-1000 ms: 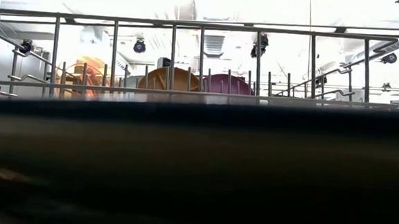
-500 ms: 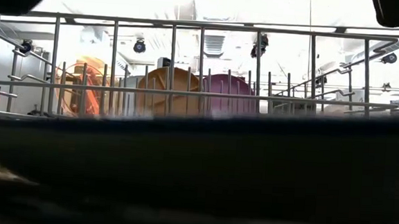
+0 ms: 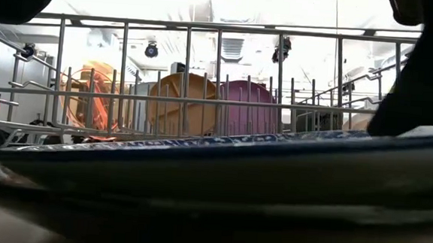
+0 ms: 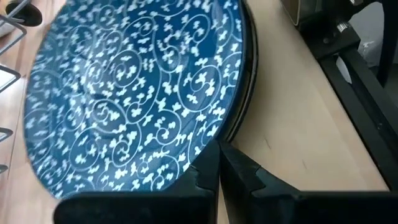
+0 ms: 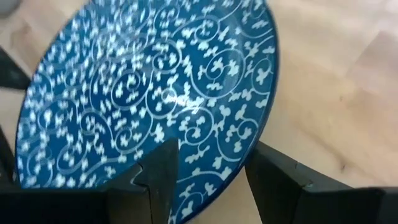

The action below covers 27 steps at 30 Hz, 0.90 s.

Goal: Sort dishes
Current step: Put the blue plate into the dish rack

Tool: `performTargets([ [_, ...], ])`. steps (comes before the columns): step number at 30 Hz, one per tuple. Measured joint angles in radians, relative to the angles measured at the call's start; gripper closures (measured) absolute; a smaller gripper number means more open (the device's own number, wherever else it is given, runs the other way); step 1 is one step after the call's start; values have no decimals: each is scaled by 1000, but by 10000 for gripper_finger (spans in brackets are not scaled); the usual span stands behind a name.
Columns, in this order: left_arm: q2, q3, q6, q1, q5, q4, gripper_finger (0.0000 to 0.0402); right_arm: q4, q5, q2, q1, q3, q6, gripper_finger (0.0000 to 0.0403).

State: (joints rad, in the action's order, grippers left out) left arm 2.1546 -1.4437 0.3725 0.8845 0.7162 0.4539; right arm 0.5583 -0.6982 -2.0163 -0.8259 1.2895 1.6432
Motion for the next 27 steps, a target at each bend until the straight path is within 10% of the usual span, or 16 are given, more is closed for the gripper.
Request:
performTargets([
  [11,3,2,-16,-5,21,-36,402,12,-39,4,3,-49,90,382],
  [27,3,2,2,-4,26,-43,402,64,-31,13,-36,-17,131,393],
])
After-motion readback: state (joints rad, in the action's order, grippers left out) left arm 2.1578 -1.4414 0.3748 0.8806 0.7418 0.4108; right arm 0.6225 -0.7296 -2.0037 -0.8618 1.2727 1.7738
